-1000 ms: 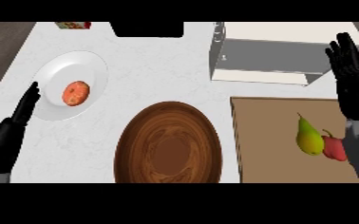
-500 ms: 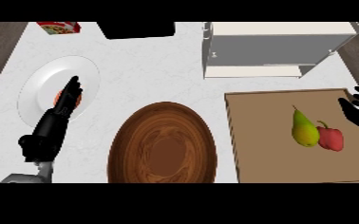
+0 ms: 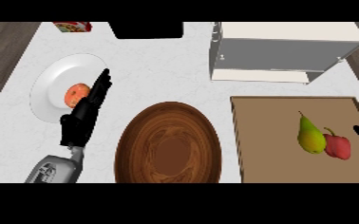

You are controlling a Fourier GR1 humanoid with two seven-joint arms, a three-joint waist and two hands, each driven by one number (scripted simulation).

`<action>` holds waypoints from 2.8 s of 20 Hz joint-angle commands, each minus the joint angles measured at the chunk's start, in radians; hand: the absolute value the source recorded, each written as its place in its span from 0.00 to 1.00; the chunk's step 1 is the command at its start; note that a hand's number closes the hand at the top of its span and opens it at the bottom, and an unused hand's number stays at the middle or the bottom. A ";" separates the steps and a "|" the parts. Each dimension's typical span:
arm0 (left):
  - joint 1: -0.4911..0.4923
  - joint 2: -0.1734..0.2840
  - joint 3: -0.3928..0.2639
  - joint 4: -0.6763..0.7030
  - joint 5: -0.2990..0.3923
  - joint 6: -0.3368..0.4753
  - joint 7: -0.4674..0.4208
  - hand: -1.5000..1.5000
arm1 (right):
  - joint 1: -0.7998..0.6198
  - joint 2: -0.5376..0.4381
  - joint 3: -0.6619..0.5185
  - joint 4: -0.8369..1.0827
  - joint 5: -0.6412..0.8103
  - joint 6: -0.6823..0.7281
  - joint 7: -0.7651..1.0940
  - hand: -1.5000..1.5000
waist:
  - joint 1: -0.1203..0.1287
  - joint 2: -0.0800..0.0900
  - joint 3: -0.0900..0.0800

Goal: Pick the pear from the tray and place it in the tiered shelf

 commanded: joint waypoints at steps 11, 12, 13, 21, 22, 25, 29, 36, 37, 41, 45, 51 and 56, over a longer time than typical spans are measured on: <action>-0.059 -0.030 0.026 0.063 -0.018 -0.039 0.002 0.50 | 0.013 -0.333 0.133 -0.212 0.039 0.344 0.454 0.00 | 0.014 -0.003 -0.002; -0.027 -0.018 0.030 0.017 -0.015 -0.031 0.003 0.50 | -0.006 -0.352 0.175 -0.231 0.056 0.362 0.507 0.00 | 0.024 -0.004 -0.003; -0.038 -0.044 0.003 0.015 -0.040 -0.003 0.041 0.50 | -0.006 -0.406 0.167 -0.245 0.051 0.406 0.536 0.00 | 0.020 -0.004 -0.003; -0.077 -0.052 0.023 0.066 -0.034 -0.031 0.022 0.50 | -0.110 -0.494 0.368 -0.386 0.125 0.552 0.843 0.00 | 0.029 -0.001 -0.003; -0.033 -0.005 0.039 0.016 -0.015 -0.071 0.017 0.50 | -0.107 -0.496 0.374 -0.381 0.134 0.566 0.860 0.00 | 0.034 -0.003 -0.003; -0.061 -0.070 0.034 0.065 -0.049 -0.038 0.008 0.50 | -0.123 -0.488 0.351 -0.453 0.130 0.597 0.942 0.00 | 0.019 -0.003 -0.002; 0.044 -0.032 0.068 -0.043 -0.046 -0.086 0.000 0.50 | -0.129 -0.409 0.324 -0.412 0.199 0.615 0.924 0.00 | 0.024 -0.004 -0.001; -0.008 -0.106 0.067 0.048 -0.109 -0.079 -0.025 0.50 | -0.080 -0.298 0.325 -0.622 0.308 0.547 1.065 0.00 | 0.017 -0.004 -0.001; 0.002 -0.115 0.056 -0.017 -0.133 -0.050 0.040 0.50 | -0.098 -0.292 0.311 -0.596 0.316 0.570 1.071 0.00 | 0.020 -0.004 -0.001; -0.072 -0.084 0.130 0.032 -0.098 -0.113 0.049 0.50 | -0.162 -0.297 0.269 -0.566 0.320 0.625 1.117 0.00 | 0.020 -0.004 -0.001; -0.018 -0.109 0.112 -0.050 -0.116 -0.120 0.086 0.50 | -0.167 -0.212 0.294 -0.583 0.395 0.613 1.144 0.00 | 0.023 -0.004 -0.001; -0.034 -0.103 0.160 -0.006 -0.116 -0.158 0.072 0.50 | -0.131 -0.119 0.313 -0.640 0.472 0.596 1.174 0.00 | 0.021 -0.004 -0.001; -0.057 -0.147 0.150 0.024 -0.157 -0.150 0.038 0.50 | -0.173 -0.122 0.233 -0.443 0.514 0.646 1.020 0.00 | 0.022 -0.002 -0.001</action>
